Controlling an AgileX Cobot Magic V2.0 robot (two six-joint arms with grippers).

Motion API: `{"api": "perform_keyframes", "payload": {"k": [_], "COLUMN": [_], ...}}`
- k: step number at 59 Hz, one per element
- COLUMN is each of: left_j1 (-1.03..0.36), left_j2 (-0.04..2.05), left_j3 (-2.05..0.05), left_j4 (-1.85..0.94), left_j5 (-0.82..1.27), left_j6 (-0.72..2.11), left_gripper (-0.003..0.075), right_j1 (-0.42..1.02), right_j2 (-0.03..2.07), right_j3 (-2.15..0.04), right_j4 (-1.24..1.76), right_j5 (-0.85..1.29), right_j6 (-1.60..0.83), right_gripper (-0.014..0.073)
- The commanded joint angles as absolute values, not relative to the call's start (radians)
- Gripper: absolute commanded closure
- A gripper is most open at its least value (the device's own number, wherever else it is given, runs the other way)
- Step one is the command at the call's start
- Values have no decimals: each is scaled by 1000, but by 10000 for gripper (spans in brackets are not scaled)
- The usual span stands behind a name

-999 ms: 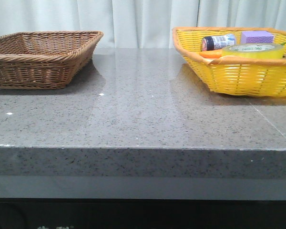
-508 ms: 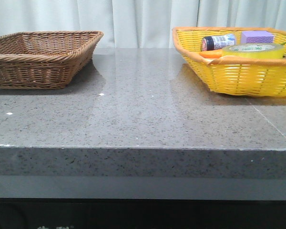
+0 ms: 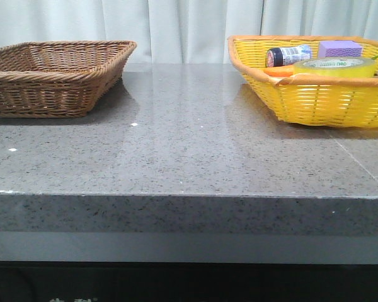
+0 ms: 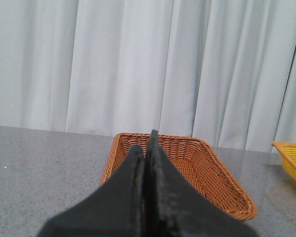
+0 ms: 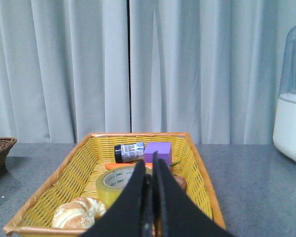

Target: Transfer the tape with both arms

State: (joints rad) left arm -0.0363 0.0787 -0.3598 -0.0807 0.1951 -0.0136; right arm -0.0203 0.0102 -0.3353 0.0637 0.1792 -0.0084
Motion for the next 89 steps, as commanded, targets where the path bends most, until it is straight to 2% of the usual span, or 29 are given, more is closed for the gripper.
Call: {"api": "perform_keyframes", "payload": {"k": [1, 17, 51, 55, 59, 65, 70, 75, 89], "left_j1": [-43, -43, -43, -43, -43, -43, -43, -46, -128], "left_j2": [172, 476, 801, 819, 827, 827, 827, 827, 827], "left_j3": [-512, -802, -811, -811, -811, -811, -811, -811, -811], "left_j4": [-70, -70, -78, -76, -73, -73, -73, -73, -80], "left_j5": [249, 554, 577, 571, 571, 562, 557, 556, 522], "left_j6": [-11, -11, -11, -7, 0, 0, 0, 0, 0], "left_gripper": [740, 740, 739, 708, 610, 349, 225, 206, 209], "right_j1": [-26, -26, -26, -26, -26, -26, -26, -26, -26], "right_j2": [82, 346, 650, 660, 666, 670, 670, 670, 702], "right_j3": [-487, -782, -792, -792, -792, -792, -792, -792, -822], "right_j4": [7, -16, -9, -8, -8, -8, -8, 0, 34], "right_j5": [238, 526, 605, 610, 614, 614, 614, 616, 629], "right_j6": [-21, -20, -20, -20, -20, -20, -19, -19, -15], "right_gripper": [663, 663, 662, 655, 594, 377, 198, 95, 86]}}
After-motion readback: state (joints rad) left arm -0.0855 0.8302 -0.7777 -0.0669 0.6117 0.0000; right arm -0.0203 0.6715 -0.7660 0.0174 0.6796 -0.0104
